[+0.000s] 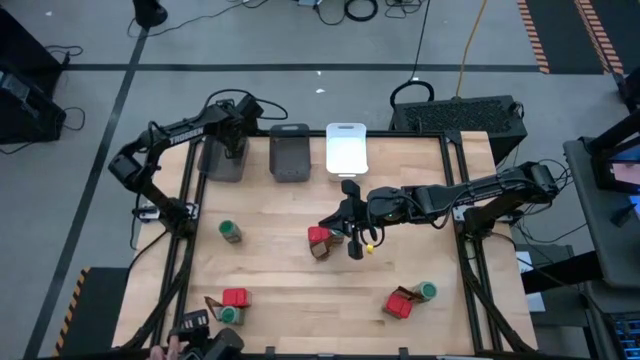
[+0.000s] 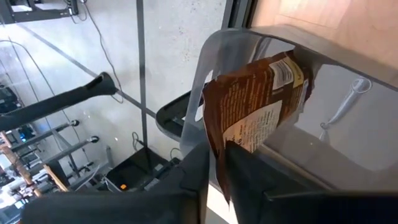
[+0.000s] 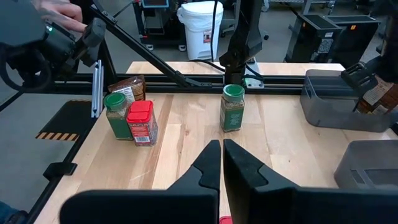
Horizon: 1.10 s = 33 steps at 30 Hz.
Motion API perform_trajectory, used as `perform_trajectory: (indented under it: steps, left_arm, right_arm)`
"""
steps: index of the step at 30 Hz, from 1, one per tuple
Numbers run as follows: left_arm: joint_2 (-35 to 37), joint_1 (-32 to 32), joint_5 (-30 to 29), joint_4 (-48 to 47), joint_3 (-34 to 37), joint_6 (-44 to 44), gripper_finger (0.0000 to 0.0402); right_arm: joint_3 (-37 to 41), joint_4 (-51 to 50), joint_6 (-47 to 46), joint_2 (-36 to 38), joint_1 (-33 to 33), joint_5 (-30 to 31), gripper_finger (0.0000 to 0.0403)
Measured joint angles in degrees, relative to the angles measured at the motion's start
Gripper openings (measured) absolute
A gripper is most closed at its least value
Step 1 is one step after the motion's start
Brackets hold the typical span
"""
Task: Sort spices by type
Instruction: Put the top left brown seasoning sachet into the left black bin, then put the middle top brown seasoning sachet into the left black bin
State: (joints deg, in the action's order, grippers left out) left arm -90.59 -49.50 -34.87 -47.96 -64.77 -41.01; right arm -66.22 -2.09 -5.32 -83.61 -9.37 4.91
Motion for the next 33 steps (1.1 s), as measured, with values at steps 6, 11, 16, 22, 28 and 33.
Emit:
perform_trajectory:
  steps: [6, 11, 16, 22, 28, 33]
  left_arm:
    - [0.0, 0.0, -1.0, 0.1, 0.0, 0.1, 0.0128]
    - [1.5, 0.5, -5.9, -0.3, 0.0, 1.5, 0.0182]
    - [7.3, 2.9, -1.0, -2.5, 0.0, 3.7, 0.0212]
    - [17.0, 7.9, 7.9, -6.3, 0.0, 9.8, 0.0215]
    - [26.6, 14.6, 23.5, -9.3, 0.0, 22.4, 0.0215]
    - [30.4, 21.7, 33.9, -9.6, 0.0, 36.6, 0.0215]
  right_arm:
    - [0.0, 0.0, 0.0, 0.0, 0.0, 0.0, 0.0000]
    - [0.0, 0.0, 0.0, 0.0, 0.0, 0.0, 0.0000]
    - [0.0, 0.1, 0.0, 0.0, 0.0, 0.0, 0.0000]
    - [0.0, 0.2, 0.0, 0.0, 0.0, 0.0, 0.0000]
    - [0.0, 0.2, 1.1, 0.0, 0.0, 0.0, 0.0000]
    - [0.0, 0.1, 2.7, 0.0, 0.3, 0.0, 0.0000]
